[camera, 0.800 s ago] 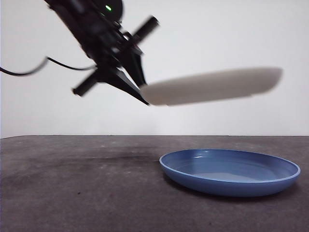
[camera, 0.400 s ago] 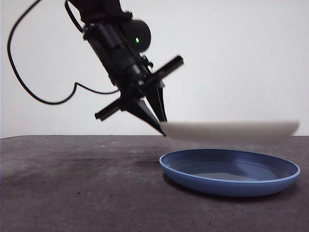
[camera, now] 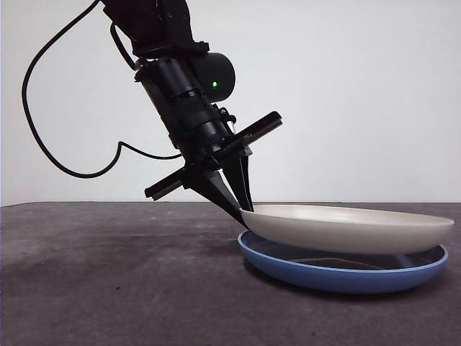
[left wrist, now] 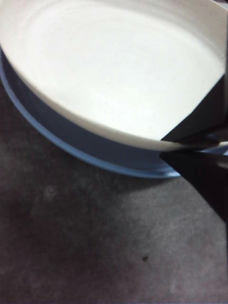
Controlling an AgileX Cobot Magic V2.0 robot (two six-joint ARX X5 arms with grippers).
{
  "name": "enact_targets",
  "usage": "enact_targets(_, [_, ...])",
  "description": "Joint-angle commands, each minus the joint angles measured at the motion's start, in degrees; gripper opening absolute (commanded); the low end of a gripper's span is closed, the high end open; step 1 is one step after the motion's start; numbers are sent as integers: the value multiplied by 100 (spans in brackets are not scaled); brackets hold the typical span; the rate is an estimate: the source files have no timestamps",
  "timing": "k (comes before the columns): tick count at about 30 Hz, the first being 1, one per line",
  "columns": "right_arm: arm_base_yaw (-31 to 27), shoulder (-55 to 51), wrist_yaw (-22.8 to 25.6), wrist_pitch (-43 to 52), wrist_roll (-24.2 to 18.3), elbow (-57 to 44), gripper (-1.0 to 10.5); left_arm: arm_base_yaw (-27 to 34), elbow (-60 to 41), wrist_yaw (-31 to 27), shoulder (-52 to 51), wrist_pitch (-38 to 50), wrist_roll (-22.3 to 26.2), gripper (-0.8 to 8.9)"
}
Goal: Pick up the white plate, put it on the blue plate, put it on desk
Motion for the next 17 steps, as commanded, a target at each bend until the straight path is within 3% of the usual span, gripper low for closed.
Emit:
enact_targets(1, [26,13,-2,37,59,116,548,-55,153,-13,129,2,35,15])
enact_targets(17, [26,13,-2,39,59,116,548,-127,153,-144,184,92,348,30])
